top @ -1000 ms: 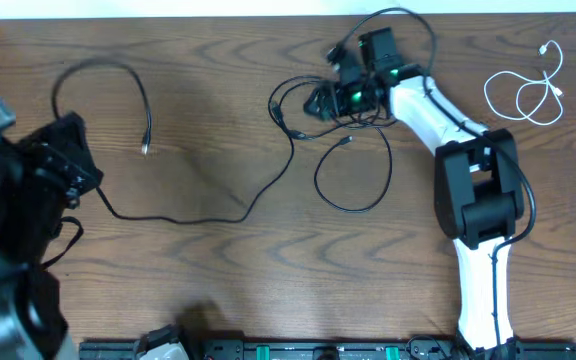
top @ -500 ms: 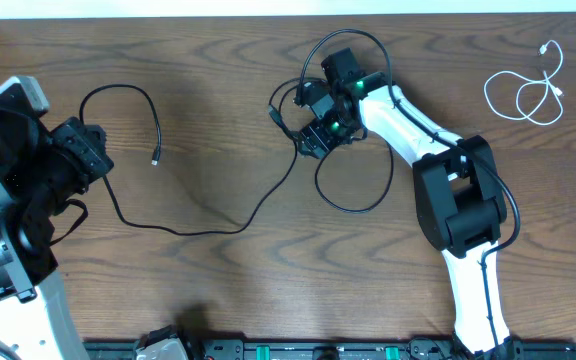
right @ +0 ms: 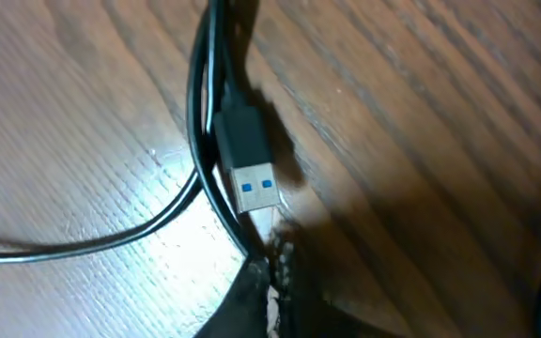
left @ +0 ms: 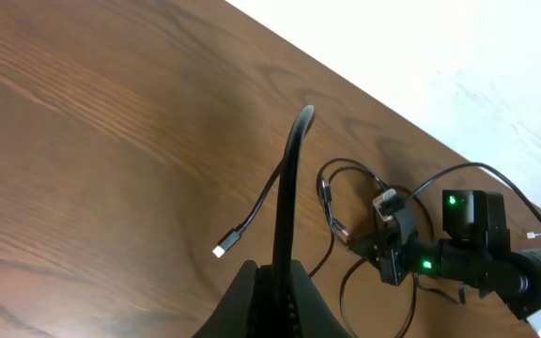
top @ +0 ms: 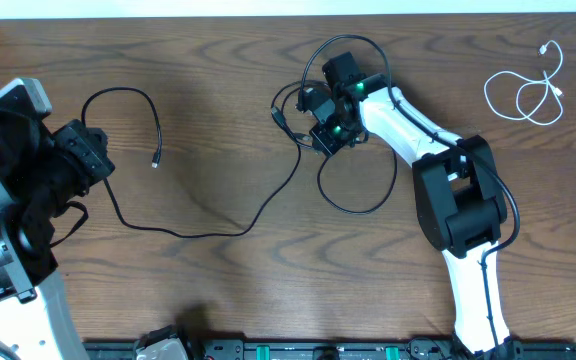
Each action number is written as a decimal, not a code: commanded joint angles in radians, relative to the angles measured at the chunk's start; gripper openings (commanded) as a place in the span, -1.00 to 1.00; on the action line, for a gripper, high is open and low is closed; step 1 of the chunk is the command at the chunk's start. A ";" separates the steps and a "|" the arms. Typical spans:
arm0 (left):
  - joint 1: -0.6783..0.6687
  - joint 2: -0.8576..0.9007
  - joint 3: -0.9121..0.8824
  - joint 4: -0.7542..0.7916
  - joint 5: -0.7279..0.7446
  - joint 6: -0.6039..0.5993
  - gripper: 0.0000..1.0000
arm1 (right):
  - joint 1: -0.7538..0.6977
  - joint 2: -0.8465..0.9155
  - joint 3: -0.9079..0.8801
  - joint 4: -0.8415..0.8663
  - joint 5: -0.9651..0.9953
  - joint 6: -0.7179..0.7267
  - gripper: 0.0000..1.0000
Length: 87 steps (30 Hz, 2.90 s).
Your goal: Untangle cables
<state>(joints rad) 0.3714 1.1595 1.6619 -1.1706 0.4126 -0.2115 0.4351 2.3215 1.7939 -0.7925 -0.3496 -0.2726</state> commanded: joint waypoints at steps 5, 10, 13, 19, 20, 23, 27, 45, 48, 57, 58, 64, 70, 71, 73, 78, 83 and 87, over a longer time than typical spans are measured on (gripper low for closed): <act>0.005 -0.002 0.010 0.000 -0.006 0.013 -0.86 | -0.028 -0.089 0.043 0.005 0.000 0.124 -0.98; 0.005 -0.002 0.010 0.000 -0.006 0.013 -0.85 | -0.050 -0.159 0.046 0.031 -0.058 0.138 -0.98; 0.005 -0.002 0.010 0.000 -0.005 0.013 -0.85 | -0.052 -0.168 0.045 0.013 -0.099 0.068 -0.79; 0.005 -0.002 0.010 0.000 -0.005 0.013 -0.85 | -0.020 -0.148 0.042 -0.057 -0.066 -0.040 0.07; 0.005 -0.002 0.010 0.000 -0.006 0.013 -0.85 | -0.012 -0.141 0.042 -0.064 -0.031 -0.043 0.18; 0.005 -0.002 0.010 0.000 -0.005 0.013 -0.86 | 0.010 -0.123 0.042 -0.082 0.071 -0.044 0.40; 0.005 -0.002 0.010 0.000 -0.006 0.013 -0.86 | 0.025 -0.103 0.042 -0.115 0.123 -0.123 0.54; 0.005 -0.002 0.010 0.000 -0.006 0.013 -0.86 | 0.028 0.031 0.041 -0.088 0.050 -0.200 0.54; 0.005 -0.002 0.010 0.000 -0.006 0.013 -0.86 | 0.035 0.033 0.041 -0.087 0.051 -0.200 0.56; 0.005 -0.002 0.010 0.000 -0.005 0.013 -0.85 | 0.044 0.035 0.037 -0.106 -0.013 -0.199 0.35; 0.005 -0.002 0.010 0.000 -0.005 0.013 -0.86 | 0.044 0.035 0.036 -0.111 -0.028 -0.197 0.25; 0.005 -0.002 0.010 0.000 -0.005 0.013 -0.86 | 0.042 0.035 0.036 -0.142 -0.039 -0.158 0.17; 0.005 -0.002 0.010 -0.003 -0.005 0.013 -0.85 | 0.043 0.035 0.035 -0.162 -0.047 -0.142 -0.10; 0.005 -0.002 0.010 -0.004 -0.005 0.013 -0.86 | 0.043 0.035 0.034 -0.164 -0.051 -0.139 -0.14; 0.005 -0.002 0.010 -0.007 -0.005 0.013 -0.85 | 0.045 0.035 0.029 -0.166 -0.054 -0.139 -0.19; 0.005 -0.002 0.010 -0.011 -0.006 0.013 -0.86 | 0.055 0.035 -0.011 -0.157 -0.051 -0.155 -0.14; 0.005 -0.002 0.010 -0.011 -0.005 0.013 -0.85 | 0.072 0.035 -0.057 -0.097 0.019 -0.141 -0.41; 0.005 -0.002 0.010 -0.011 -0.005 0.013 -0.86 | 0.074 0.033 -0.050 -0.050 0.071 -0.037 -0.98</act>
<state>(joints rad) 0.3714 1.1595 1.6619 -1.1793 0.4122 -0.2089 0.4953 2.3192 1.7779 -0.8486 -0.3645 -0.3920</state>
